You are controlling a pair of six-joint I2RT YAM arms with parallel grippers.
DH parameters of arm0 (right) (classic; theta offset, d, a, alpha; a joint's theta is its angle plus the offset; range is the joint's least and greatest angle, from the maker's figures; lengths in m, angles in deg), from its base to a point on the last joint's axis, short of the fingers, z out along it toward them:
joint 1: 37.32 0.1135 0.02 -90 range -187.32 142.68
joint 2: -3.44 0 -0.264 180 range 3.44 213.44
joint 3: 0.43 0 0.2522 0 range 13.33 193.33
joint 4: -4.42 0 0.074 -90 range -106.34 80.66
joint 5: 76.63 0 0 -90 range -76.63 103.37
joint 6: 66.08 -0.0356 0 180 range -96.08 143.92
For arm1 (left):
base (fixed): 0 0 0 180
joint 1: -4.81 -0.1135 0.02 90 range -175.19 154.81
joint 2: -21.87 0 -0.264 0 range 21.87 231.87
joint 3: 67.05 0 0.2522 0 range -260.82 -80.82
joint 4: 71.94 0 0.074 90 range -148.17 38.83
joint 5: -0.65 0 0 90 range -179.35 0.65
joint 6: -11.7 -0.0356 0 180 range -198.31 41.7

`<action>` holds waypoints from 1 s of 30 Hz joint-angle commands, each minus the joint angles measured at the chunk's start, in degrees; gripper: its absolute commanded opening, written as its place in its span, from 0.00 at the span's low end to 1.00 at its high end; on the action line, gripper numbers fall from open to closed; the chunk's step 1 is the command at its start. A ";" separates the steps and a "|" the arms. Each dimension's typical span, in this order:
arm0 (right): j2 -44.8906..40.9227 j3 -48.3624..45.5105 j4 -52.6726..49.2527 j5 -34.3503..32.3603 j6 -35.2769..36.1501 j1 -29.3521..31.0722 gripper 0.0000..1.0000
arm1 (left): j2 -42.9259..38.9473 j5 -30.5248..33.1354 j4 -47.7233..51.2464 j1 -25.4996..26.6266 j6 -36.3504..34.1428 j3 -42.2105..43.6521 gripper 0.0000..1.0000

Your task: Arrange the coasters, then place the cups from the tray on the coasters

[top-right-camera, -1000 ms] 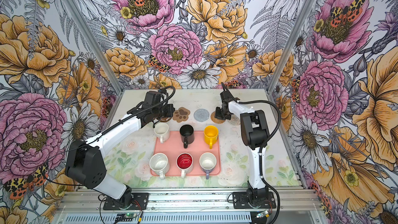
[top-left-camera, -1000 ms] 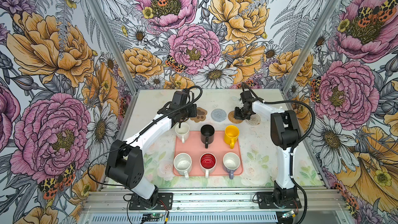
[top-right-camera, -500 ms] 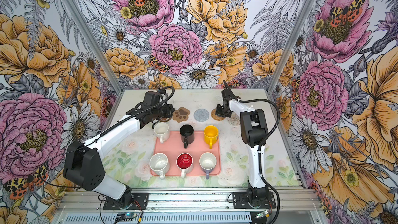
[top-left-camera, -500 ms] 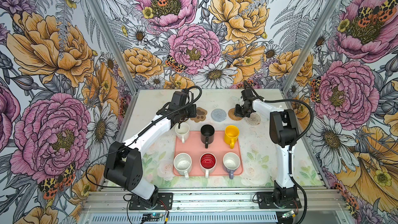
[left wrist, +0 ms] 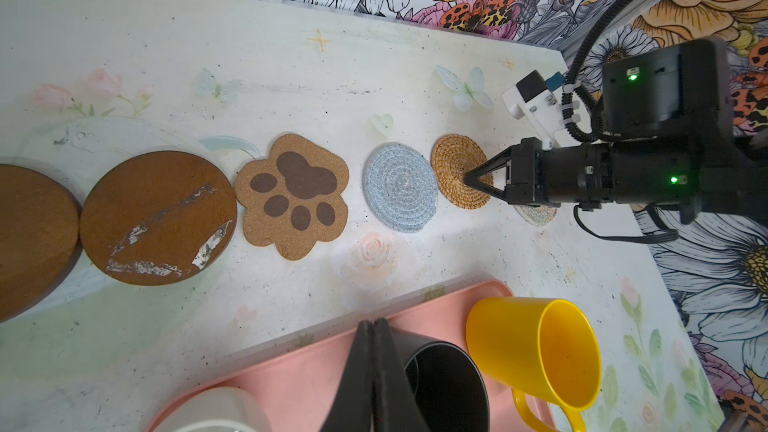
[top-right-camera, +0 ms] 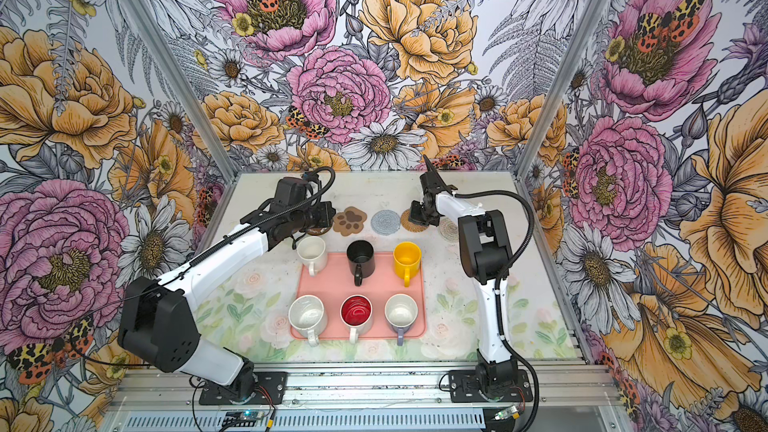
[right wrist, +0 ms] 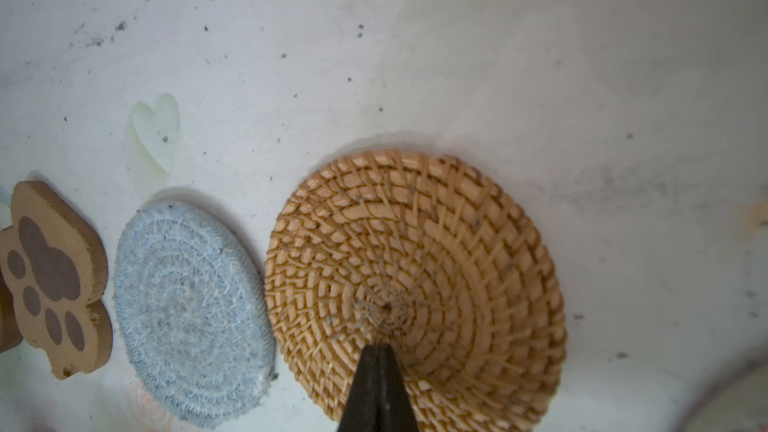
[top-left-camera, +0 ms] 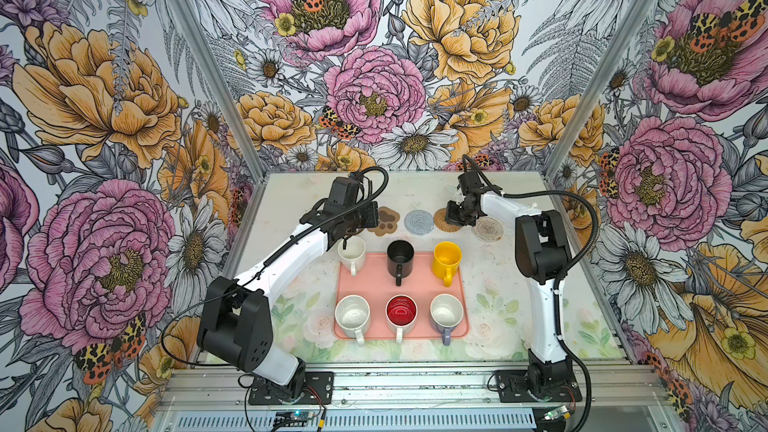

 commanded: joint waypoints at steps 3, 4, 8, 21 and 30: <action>3.04 0.10 -1.38 0.60 -0.99 0.83 0.00 | -1.97 0.32 -1.32 0.37 0.75 1.12 0.06; 3.03 0.10 -1.36 0.53 -1.07 0.84 0.00 | -2.05 0.30 -1.33 0.40 0.71 1.13 0.06; 2.60 0.28 -1.37 0.33 -1.01 0.64 0.00 | -2.41 0.44 -1.29 0.36 0.46 1.26 0.06; -4.64 1.19 -1.37 1.29 -0.39 -1.80 0.11 | -2.49 0.24 -1.36 0.27 0.61 1.09 0.07; -12.51 -6.17 -1.38 -1.07 1.71 -6.59 0.16 | -2.67 0.23 -1.83 0.41 0.66 1.69 0.07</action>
